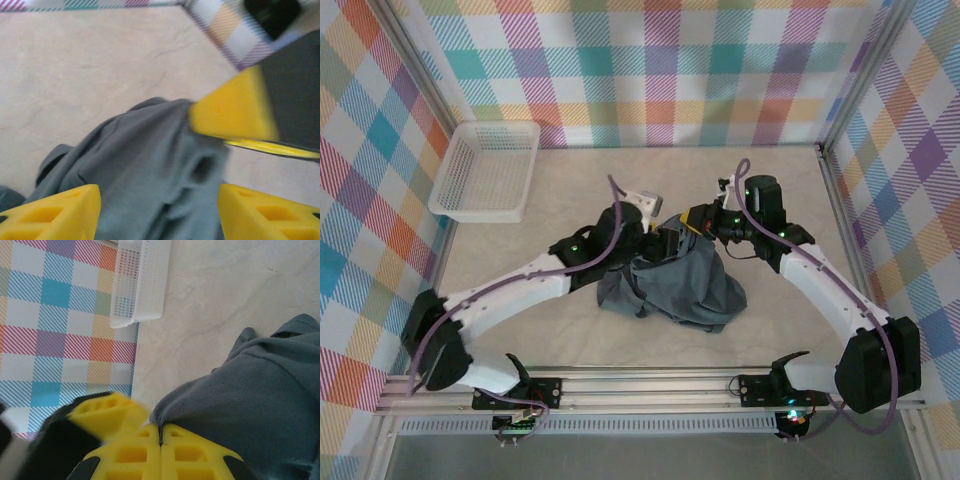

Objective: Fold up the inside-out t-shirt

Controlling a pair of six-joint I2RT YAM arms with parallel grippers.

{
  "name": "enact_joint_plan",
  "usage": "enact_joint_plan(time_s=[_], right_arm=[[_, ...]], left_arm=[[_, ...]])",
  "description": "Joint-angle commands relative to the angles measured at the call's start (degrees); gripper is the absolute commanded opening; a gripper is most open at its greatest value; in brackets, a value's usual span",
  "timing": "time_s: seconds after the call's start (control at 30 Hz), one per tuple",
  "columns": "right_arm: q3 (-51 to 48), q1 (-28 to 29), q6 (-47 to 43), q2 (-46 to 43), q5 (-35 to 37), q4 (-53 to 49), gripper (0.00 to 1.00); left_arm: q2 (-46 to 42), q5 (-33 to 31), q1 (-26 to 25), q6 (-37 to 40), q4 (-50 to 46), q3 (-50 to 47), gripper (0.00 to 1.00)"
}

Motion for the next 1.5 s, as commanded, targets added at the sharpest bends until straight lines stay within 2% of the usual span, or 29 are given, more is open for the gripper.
enact_joint_plan(time_s=[0.0, 0.07, 0.13, 0.17, 0.23, 0.3, 0.37, 0.4, 0.5, 0.57, 0.67, 0.83, 0.93, 1.03, 1.3, 1.33, 1.37, 1.47], right_arm=[[4.06, 0.43, 0.89, -1.84, -0.3, -1.68, 0.0], [5.32, 0.37, -0.15, -1.49, 0.15, -4.19, 0.0], [6.43, 0.06, -2.37, -0.93, 2.71, -8.03, 0.0], [6.82, -0.43, -3.53, -0.31, 4.55, -9.77, 0.02], [7.68, -1.73, -9.75, 1.96, 9.4, -12.96, 0.11], [8.96, -1.94, -18.2, 5.92, 17.09, -16.35, 0.12], [9.99, -2.37, -23.56, 9.42, 20.14, -17.43, 0.12], [10.28, -2.63, -24.42, 9.89, 19.55, -17.31, 0.15], [7.51, -2.66, -24.27, 5.37, 16.73, -12.26, 0.38], [3.34, -2.64, -23.6, 0.35, 16.38, -7.6, 0.48], [-5.72, -2.59, -21.59, -7.97, 15.53, 0.16, 0.54], [-19.69, -1.57, -20.69, -17.16, 9.42, 16.32, 0.62], [-22.47, 0.05, -22.14, -19.32, 5.3, 22.4, 0.7], [-22.77, 2.43, -24.13, -18.93, 4.36, 25.76, 0.77], [-19.98, 4.84, -24.17, -10.37, 2.6, 28.86, 0.78], [-19.5, 5.2, -24.59, -9.31, 2.14, 28.09, 0.76], [-19.02, 5.41, -24.6, -8.61, 2.44, 26.71, 0.7], [-17.8, 5.37, -21.82, -8.49, 1.51, 25.68, 0.32]], left_arm=[[4.19, -4.14, 0.99, 0.82, -3.31, 2.68, 0.6], [4.39, -0.22, 2.36, -1.04, -2.08, 3.36, 0.35], [3.19, 7.55, 4.57, -3.95, -0.19, 3.36, 0.02], [2.7, 11.83, 5.5, -5.27, 0.17, 3.75, 0.0], [2.19, 26.72, 8.4, -11.48, 2.31, 4.96, 0.0], [1.79, 37.94, 10.6, -20.23, 8.85, 4.04, 0.0], [1.25, 43.93, 11.84, -25.9, 13.81, 2.8, 0.0], [0.4, 44.14, 11.9, -25.77, 12.77, 2.65, 0.0], [-2.12, 40.61, 12.08, -21.0, 4.68, 2.52, 0.0], [-3.26, 40.68, 12.45, -20.49, 4.24, 1.56, 0.0], [-4.14, 39.9, 12.51, -20.49, 3.65, 0.89, 0.0], [-3.79, 39.4, 12.62, -20.53, 2.96, 1.83, 0.0], [-3.46, 39.12, 12.6, -20.38, 2.51, 2.38, 0.0], [-3.45, 38.52, 12.6, -20.23, 2.01, 2.41, 0.0], [-4.21, 34.79, 12.79, -19.88, -0.77, 2.53, 0.0], [-4.18, 34.88, 12.99, -19.9, -0.93, 2.64, 0.0], [-4.1, 35.24, 13.14, -19.95, -0.68, 2.71, 0.0], [-4.03, 34.28, 13.67, -18.41, -2.51, 3.59, 0.0]])
